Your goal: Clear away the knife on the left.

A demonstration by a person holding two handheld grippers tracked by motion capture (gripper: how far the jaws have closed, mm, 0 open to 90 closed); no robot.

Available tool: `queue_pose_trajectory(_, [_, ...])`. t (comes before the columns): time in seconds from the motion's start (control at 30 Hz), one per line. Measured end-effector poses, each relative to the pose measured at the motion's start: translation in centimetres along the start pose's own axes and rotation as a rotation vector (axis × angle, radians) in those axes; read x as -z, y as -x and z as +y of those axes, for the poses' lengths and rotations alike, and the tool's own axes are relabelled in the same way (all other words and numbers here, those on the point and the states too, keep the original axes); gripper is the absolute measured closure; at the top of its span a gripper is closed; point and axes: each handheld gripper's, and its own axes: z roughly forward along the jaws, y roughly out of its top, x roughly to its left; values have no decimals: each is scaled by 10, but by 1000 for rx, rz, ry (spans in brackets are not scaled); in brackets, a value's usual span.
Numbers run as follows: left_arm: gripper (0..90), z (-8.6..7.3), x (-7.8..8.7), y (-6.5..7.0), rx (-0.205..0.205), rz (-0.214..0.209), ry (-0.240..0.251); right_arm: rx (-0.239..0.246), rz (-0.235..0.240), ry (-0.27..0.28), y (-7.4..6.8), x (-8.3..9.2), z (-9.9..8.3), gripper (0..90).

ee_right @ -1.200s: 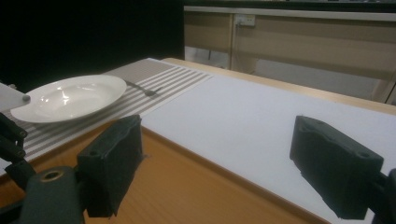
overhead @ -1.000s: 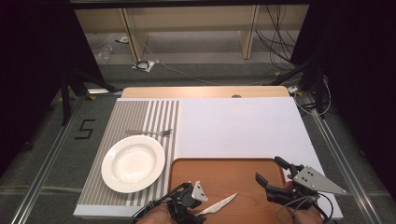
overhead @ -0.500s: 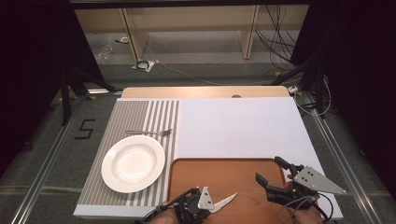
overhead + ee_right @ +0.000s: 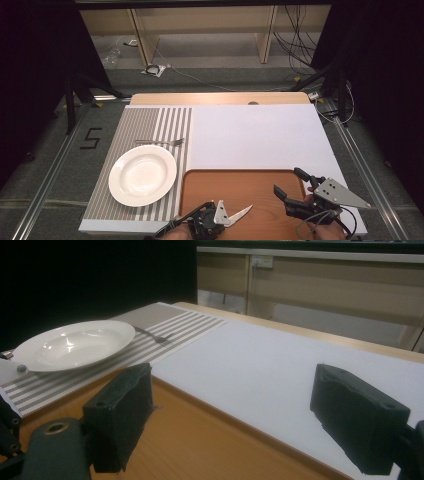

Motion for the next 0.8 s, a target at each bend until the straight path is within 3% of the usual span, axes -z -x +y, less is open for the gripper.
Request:
queue_pose_trajectory(0.3, [893,-2,-1,-4,6,22,-16,-1,0,0,0,0,0,182])
queue_pose_trajectory(0.8, [893,-8,4,-19,61,52,-28,-4,0,-7,1,1,0,182])
